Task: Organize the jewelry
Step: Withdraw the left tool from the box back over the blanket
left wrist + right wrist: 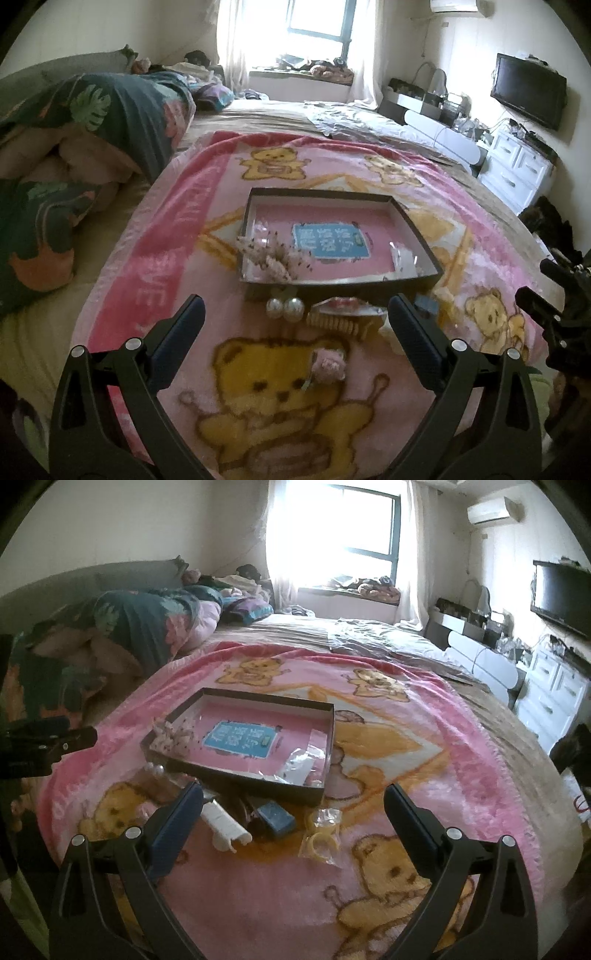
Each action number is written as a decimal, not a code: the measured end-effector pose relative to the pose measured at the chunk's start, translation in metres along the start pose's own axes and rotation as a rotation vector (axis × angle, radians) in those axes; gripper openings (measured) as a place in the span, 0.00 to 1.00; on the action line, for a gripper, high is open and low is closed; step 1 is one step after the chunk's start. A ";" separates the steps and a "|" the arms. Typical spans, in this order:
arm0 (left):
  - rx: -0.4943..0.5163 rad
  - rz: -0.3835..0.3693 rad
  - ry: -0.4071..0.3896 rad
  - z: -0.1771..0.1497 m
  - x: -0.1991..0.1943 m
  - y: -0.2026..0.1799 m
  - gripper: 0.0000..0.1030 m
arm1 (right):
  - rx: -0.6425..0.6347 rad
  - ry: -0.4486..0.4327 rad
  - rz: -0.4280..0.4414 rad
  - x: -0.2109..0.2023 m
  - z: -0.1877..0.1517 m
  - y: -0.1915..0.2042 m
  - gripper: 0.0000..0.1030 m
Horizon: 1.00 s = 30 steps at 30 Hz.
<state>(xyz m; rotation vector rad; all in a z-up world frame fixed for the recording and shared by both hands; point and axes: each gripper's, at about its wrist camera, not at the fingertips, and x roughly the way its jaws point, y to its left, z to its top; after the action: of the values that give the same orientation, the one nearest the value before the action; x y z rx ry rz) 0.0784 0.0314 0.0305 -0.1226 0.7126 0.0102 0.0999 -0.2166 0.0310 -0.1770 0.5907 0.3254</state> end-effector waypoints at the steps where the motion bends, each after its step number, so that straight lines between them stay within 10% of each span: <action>1: 0.002 0.002 0.003 -0.002 -0.001 0.000 0.90 | -0.005 0.002 0.000 -0.001 -0.001 0.001 0.95; 30: 0.053 -0.012 0.177 -0.063 0.036 -0.003 0.90 | 0.035 0.144 0.122 0.017 -0.048 0.003 0.95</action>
<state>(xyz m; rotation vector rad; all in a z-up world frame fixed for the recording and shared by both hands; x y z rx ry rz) 0.0644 0.0204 -0.0398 -0.0772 0.8880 -0.0316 0.0872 -0.2220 -0.0181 -0.1312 0.7506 0.4224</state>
